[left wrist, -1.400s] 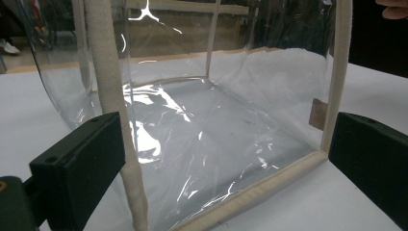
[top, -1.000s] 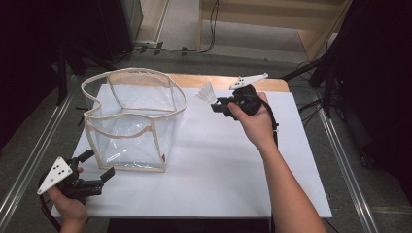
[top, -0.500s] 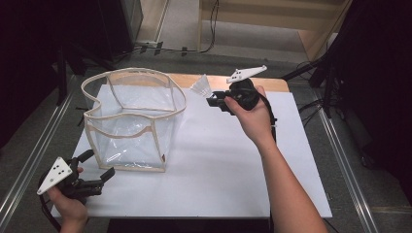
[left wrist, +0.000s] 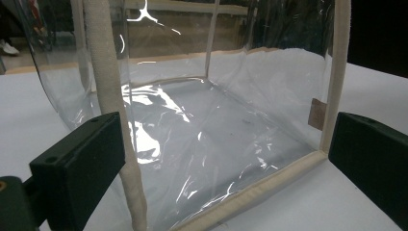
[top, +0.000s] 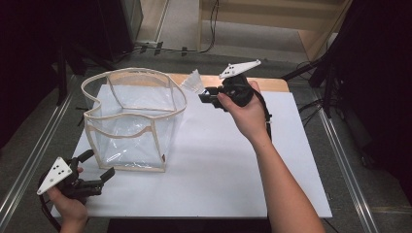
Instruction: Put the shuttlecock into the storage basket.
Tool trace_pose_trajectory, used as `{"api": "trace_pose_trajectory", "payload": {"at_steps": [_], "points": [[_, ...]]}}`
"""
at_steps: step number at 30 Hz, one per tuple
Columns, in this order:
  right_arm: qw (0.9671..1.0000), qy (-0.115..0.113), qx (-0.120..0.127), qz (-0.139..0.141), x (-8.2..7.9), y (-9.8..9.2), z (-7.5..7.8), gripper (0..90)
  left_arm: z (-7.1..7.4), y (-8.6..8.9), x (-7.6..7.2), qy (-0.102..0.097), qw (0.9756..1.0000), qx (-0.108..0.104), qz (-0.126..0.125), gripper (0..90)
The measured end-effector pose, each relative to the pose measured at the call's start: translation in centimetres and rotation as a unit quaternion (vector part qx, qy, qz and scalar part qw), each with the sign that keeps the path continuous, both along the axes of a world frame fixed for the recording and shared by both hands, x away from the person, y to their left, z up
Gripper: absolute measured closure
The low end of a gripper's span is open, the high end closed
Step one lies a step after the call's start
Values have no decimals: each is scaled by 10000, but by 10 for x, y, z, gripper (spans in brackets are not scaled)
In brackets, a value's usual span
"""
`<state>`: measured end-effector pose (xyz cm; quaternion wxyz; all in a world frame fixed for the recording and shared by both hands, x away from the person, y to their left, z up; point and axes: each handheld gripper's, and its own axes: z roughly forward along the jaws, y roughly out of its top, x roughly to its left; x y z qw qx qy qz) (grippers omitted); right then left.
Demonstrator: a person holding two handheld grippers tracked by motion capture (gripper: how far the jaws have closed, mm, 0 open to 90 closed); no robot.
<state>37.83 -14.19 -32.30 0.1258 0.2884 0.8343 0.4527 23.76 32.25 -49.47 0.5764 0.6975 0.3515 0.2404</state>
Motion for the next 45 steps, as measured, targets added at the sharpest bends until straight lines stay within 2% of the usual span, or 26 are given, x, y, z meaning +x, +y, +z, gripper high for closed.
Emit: {"api": "trace_pose_trajectory", "payload": {"at_steps": [25,45], "points": [[9996,-29,151,231,0,25,7,634,0,0,0,3,10000,-9,0,0],[9988,17,225,430,2,46,3,633,0,1,0,5,10000,-54,25,0]]}}
